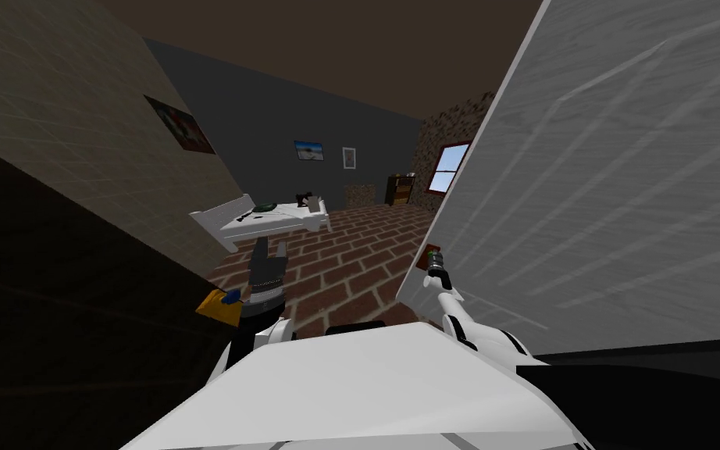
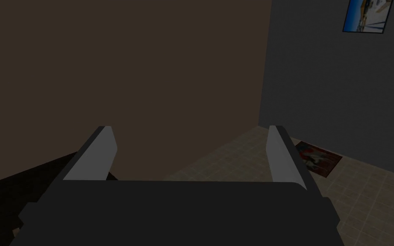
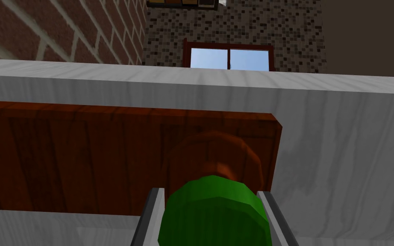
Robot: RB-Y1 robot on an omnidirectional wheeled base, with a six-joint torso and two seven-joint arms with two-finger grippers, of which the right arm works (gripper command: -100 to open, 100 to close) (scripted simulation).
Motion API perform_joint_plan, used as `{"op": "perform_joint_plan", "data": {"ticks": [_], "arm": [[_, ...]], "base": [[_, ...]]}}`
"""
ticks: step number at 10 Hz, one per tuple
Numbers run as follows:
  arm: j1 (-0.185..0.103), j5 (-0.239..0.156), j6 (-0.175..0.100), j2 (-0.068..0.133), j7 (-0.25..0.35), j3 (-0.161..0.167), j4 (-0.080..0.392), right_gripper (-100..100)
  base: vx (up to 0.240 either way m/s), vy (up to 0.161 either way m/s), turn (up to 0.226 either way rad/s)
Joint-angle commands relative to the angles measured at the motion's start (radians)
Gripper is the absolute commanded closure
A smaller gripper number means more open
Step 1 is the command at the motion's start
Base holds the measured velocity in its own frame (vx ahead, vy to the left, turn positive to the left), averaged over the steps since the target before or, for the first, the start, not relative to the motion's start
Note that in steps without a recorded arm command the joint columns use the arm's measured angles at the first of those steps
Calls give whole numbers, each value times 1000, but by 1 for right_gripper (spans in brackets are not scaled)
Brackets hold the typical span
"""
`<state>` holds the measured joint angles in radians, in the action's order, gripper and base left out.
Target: Push the door open
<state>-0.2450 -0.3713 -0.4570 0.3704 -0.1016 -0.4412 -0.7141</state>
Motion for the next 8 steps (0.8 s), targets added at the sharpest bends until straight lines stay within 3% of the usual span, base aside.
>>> {"op": "perform_joint_plan", "data": {"ticks": [1, 6, 8], "arm": [[9, -8, 4, 7, -8, -26, -11, 100], [17, -17, 7, 14, -19, -53, -7, 100], [21, -27, 1, 23, -27, -79, 1, 100]], "base": [[215, 63, -70], [166, 21, -50], [171, -11, -47]]}}
